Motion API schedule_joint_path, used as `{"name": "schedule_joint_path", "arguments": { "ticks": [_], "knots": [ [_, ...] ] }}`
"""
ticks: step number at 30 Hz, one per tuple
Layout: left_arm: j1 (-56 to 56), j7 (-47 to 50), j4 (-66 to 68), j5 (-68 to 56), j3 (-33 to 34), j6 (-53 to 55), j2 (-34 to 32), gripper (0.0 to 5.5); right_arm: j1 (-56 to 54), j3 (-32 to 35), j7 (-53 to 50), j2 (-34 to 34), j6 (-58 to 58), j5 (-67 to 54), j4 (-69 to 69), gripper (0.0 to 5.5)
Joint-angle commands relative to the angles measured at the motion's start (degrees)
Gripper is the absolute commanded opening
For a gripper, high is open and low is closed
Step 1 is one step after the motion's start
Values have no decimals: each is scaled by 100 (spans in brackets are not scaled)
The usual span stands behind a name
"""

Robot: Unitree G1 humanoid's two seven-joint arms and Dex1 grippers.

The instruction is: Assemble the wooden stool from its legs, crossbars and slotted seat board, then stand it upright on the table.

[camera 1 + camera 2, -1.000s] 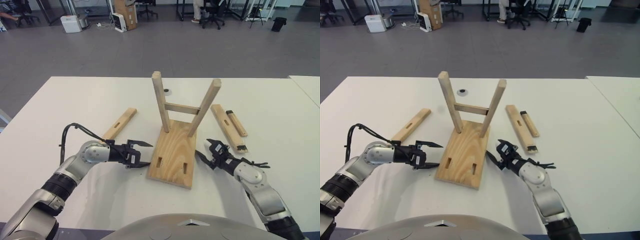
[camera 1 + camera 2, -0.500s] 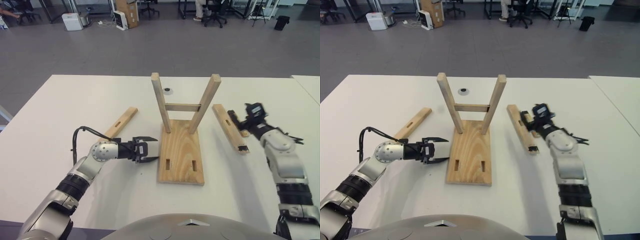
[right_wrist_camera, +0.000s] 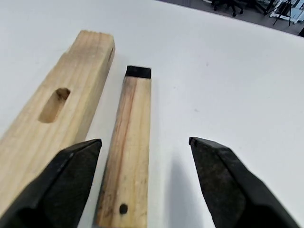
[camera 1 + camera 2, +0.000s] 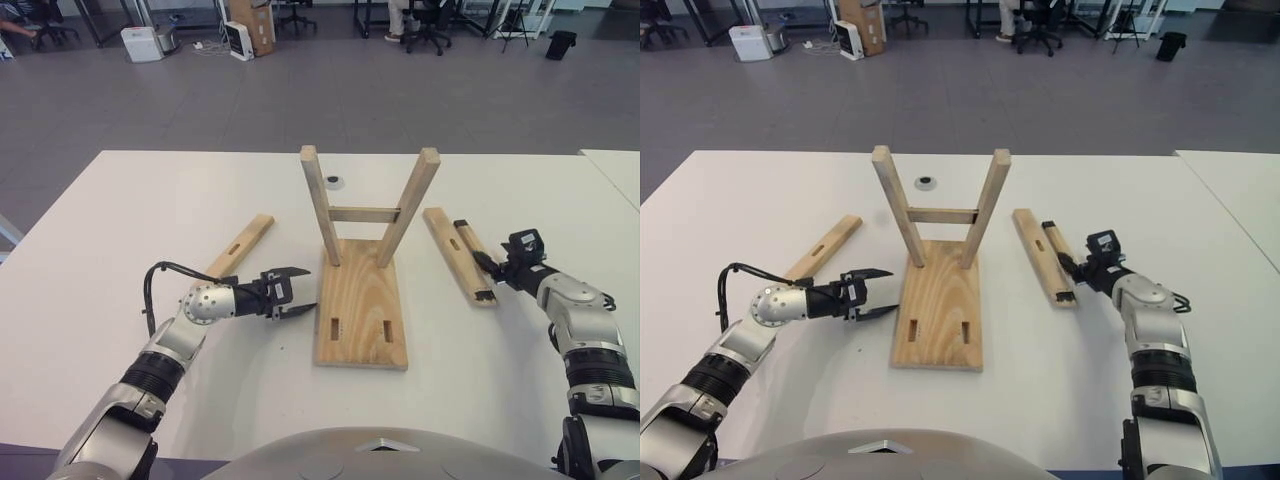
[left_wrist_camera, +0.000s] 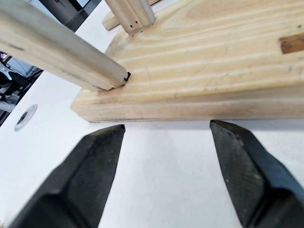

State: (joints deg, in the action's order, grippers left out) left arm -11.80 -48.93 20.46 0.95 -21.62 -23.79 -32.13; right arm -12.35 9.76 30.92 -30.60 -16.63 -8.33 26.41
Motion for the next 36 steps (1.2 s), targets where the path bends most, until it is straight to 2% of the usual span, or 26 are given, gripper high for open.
{"name": "schedule_joint_path", "arguments": {
  "ticks": [1,5,11,13,15,21,23,27,30,32,36],
  "knots": [
    [113,16,316,428,-108,213,-52,331,127,-5,112,99,-256,-136,85,347],
    [179,-25,348,-44,102,677,145,331,114,85,42,148,-731,-316,194,270],
    [332,362,-200,-1826,1102,3646,897,331,311,-93,-59,347,-914,-269,216,158],
    [255,571,-401,-1879,1218,4214,919,331,372,-109,-83,385,-918,-270,194,131],
    [84,806,-392,-1720,1275,4621,842,331,381,-84,-121,393,-875,-269,230,131],
    [-431,700,-741,-2286,2207,4730,761,331,36,543,-509,190,-630,-557,-86,131],
    [-723,471,-1189,-2660,2521,4787,690,331,-188,737,-544,79,-699,-728,-677,131],
    [-2016,491,-1567,-4024,3277,5854,759,331,-510,926,-591,20,-831,-1078,-2180,131],
    [-2851,1107,-1780,-4982,3790,6409,1102,331,-934,790,-665,96,-1038,-1387,-3310,131],
    [-3152,1890,-2042,-5557,4001,6641,1604,331,-1143,527,-698,167,-1206,-1536,-4045,131],
    [-3315,2915,-2563,-6084,3775,7062,2254,331,-1433,-47,-832,427,-1602,-1771,-4995,131]
  ]
}}
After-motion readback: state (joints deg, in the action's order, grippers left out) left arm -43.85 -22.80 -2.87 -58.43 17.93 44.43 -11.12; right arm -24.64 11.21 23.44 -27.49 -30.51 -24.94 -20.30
